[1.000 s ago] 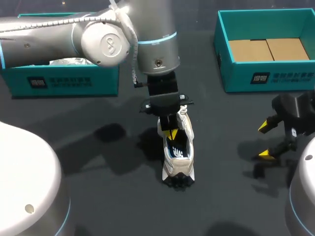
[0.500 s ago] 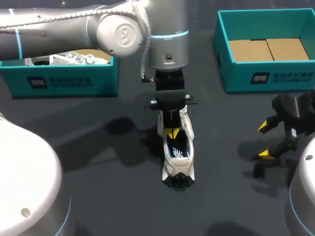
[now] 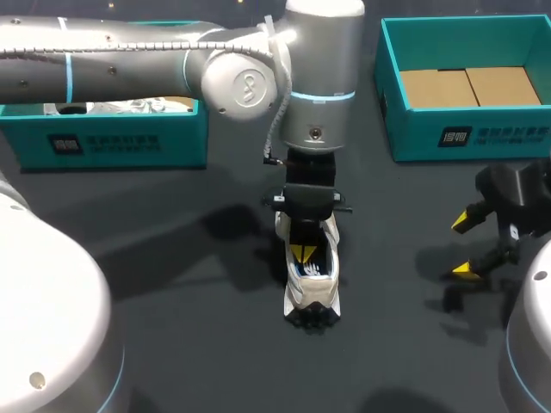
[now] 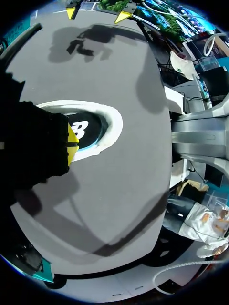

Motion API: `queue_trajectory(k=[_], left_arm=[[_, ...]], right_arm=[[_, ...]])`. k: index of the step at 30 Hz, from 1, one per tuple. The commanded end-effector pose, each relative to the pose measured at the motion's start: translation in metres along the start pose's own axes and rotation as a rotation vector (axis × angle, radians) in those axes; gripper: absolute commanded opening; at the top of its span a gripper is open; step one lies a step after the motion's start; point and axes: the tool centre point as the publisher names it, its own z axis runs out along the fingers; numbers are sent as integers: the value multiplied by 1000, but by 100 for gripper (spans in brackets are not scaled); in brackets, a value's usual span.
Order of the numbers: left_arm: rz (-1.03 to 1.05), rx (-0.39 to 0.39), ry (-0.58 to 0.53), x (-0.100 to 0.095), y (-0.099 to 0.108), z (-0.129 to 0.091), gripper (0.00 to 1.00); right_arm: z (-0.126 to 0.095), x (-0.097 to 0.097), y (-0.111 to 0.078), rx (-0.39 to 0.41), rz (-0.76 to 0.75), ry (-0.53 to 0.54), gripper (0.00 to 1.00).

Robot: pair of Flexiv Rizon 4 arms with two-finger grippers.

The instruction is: Take the shoe out of the shoebox, open the shoe tongue, remove and reinsert the insole, then place the shoe into the shoebox

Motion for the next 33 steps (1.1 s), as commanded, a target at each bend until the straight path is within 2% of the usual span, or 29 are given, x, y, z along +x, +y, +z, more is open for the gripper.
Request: queue_trajectory(k=[1, 10, 16, 22, 28, 33], left_arm=[[2, -13, 48, -5, 0, 9, 0], [23, -38, 117, 2, -4, 22, 0], [20, -2, 111, 5, 0, 36, 0], [-9, -19, 118, 0, 5, 51, 0], [12, -65, 50, -3, -4, 30, 0], [11, -117, 58, -3, -9, 18, 0]], right_arm=[[0, 2, 0, 1, 1, -3, 100], [0, 2, 0, 1, 1, -3, 100], [0, 2, 0, 1, 1, -3, 100], [0, 2, 0, 1, 1, -3, 100], [0, 2, 0, 1, 1, -3, 100], [0, 2, 0, 1, 1, -3, 100]])
